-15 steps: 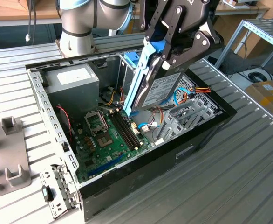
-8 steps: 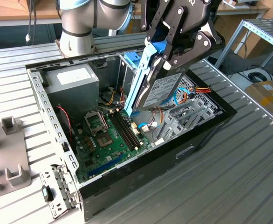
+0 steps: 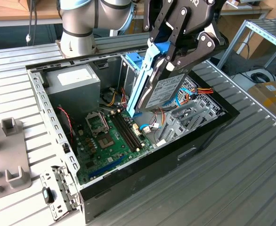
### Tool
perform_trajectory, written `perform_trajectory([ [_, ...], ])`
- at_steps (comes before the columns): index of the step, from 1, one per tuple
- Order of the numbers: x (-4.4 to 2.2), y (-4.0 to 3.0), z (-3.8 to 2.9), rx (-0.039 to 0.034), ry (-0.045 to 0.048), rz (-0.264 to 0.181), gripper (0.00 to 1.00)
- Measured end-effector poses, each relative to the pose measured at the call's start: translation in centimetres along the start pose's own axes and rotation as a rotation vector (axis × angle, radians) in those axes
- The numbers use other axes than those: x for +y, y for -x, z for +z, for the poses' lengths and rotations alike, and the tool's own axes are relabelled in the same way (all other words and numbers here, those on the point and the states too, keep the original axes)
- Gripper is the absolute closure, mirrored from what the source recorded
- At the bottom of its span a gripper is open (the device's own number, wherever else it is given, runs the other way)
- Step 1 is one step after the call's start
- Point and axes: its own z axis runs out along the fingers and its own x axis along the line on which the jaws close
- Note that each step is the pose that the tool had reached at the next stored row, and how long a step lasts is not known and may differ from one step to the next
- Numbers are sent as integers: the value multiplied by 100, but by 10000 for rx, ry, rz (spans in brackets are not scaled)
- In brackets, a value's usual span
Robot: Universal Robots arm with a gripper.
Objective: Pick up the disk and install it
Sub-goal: 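Pick up the disk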
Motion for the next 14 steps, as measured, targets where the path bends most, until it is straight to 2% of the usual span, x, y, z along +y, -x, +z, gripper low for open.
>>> perform_trajectory([
  [14, -54, -12, 11, 0, 0, 0, 63],
])
